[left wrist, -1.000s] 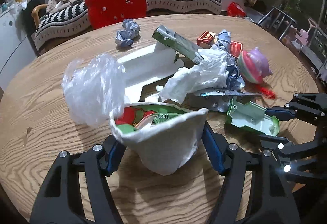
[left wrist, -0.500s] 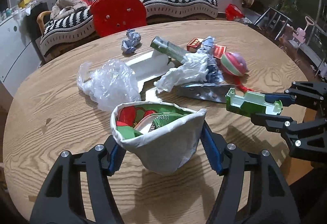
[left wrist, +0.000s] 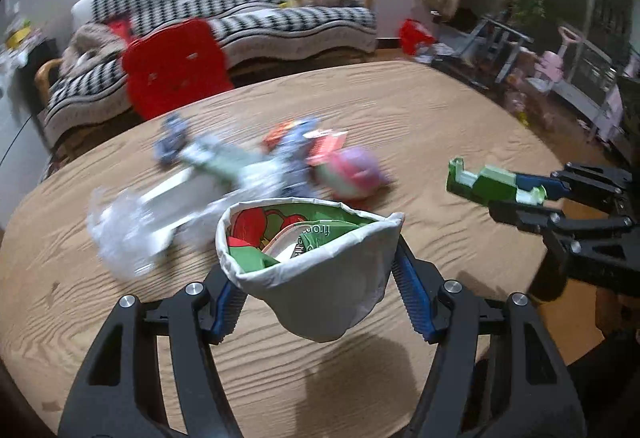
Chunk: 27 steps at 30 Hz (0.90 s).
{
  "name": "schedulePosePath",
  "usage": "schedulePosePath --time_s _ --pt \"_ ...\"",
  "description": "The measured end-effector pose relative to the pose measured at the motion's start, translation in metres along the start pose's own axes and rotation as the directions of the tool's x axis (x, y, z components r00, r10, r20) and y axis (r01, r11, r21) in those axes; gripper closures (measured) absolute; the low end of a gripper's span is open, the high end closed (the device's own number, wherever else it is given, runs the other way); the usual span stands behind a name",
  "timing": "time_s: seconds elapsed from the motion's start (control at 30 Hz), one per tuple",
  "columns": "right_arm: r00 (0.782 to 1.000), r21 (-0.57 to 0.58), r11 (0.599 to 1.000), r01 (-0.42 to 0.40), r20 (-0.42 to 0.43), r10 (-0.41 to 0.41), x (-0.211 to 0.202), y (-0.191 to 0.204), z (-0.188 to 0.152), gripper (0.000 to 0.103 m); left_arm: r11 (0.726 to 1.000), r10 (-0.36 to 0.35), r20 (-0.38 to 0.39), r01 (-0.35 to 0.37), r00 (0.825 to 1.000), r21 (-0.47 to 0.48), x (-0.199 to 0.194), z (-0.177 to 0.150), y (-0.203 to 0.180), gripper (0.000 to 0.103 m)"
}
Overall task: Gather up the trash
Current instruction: 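Carry the cup and tray to the bin and release both inside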
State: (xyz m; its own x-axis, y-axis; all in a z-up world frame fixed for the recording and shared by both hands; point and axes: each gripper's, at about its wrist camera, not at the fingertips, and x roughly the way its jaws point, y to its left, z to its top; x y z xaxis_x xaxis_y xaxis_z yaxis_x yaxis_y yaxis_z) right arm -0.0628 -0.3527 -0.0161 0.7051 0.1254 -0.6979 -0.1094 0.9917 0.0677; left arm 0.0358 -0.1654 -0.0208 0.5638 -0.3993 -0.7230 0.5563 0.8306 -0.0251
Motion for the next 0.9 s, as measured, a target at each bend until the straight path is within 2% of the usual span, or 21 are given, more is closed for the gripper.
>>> schedulePosePath --time_s 0.2,0.37,0.5,0.6,0.73,0.9 --pt "0.99 0.144 0.98 0.136 0.019 -0.141 -0.048 -0.089 -0.035 0.068 0.987 -0.133 0.017 0.13 0.991 0.098 0.018 0.016 -0.087 0.038" --pt "0.964 0.296 0.92 0.256 -0.009 -0.265 -0.095 -0.171 -0.083 0.068 0.94 -0.273 -0.035 0.274 0.961 0.201 0.038 0.014 -0.181 0.038" --pt "0.947 0.394 0.864 0.314 -0.065 -0.314 -0.12 -0.221 -0.129 0.068 0.892 -0.355 -0.094 0.367 0.93 0.265 0.057 0.004 -0.251 0.038" --pt "0.938 0.44 0.829 0.344 -0.114 -0.329 -0.13 -0.244 -0.158 0.068 0.858 -0.391 -0.146 0.417 0.909 0.299 0.074 -0.005 -0.296 0.038" --pt "0.931 0.493 0.79 0.365 -0.174 -0.321 -0.136 -0.271 -0.191 0.068 0.831 -0.396 -0.209 0.446 0.894 0.333 0.099 -0.018 -0.34 0.038" --pt "0.928 0.518 0.771 0.372 -0.199 -0.314 -0.14 -0.29 -0.209 0.068 0.824 -0.383 -0.26 0.455 0.886 0.338 0.124 -0.028 -0.368 0.038"
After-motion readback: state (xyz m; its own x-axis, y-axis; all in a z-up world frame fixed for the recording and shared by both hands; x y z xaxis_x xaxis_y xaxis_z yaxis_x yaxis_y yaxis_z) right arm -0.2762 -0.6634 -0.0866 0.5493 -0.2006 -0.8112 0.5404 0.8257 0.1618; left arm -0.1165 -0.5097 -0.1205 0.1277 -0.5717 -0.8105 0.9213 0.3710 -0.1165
